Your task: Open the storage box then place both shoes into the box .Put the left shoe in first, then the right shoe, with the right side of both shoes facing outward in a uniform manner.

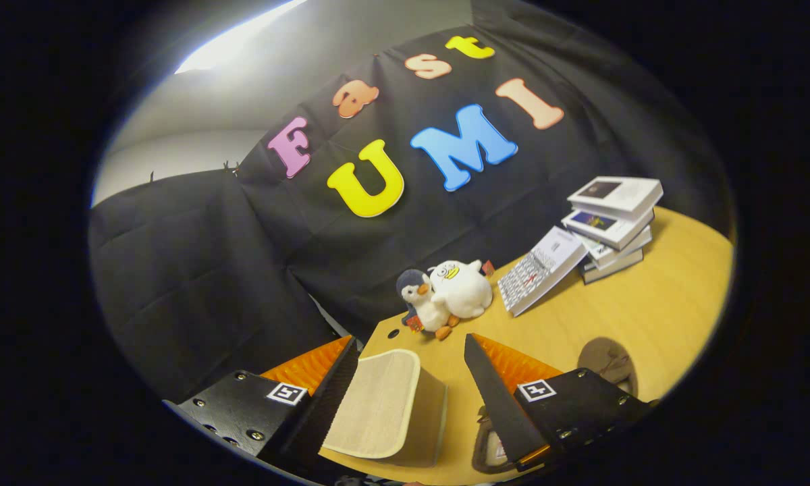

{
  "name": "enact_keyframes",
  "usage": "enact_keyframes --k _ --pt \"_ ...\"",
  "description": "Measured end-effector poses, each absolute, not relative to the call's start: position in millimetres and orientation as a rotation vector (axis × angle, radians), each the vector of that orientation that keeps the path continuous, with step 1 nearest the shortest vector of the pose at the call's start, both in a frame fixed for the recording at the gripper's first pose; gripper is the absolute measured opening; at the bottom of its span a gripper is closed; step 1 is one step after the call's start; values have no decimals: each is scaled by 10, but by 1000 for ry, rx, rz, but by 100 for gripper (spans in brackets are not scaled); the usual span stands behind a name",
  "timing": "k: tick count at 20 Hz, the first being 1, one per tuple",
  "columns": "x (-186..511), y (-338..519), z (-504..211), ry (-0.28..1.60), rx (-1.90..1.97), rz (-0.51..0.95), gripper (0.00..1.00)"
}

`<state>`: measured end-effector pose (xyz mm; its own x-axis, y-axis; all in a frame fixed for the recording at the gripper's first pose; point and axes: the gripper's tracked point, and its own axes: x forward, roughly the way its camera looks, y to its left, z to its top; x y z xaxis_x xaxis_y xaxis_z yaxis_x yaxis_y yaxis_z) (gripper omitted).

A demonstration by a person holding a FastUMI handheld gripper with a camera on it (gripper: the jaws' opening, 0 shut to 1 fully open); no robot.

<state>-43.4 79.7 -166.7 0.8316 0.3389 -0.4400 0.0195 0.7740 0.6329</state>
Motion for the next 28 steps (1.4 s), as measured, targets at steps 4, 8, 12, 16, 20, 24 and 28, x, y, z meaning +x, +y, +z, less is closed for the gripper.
enact_keyframes --k 4,8,12,16,20,24,28 --pt "-529 1025 -2062 734 863 162 98" --pt "-633 1321 -2303 837 968 202 98" --pt "-765 1609 -2488 952 1085 258 98" --pt "-855 1861 -2717 1028 1134 272 98" --pt "-923 1972 -2808 1093 1158 280 90" --pt "-819 1994 -2666 1069 1185 315 27" --pt "-857 2059 -2460 1071 1096 407 7"
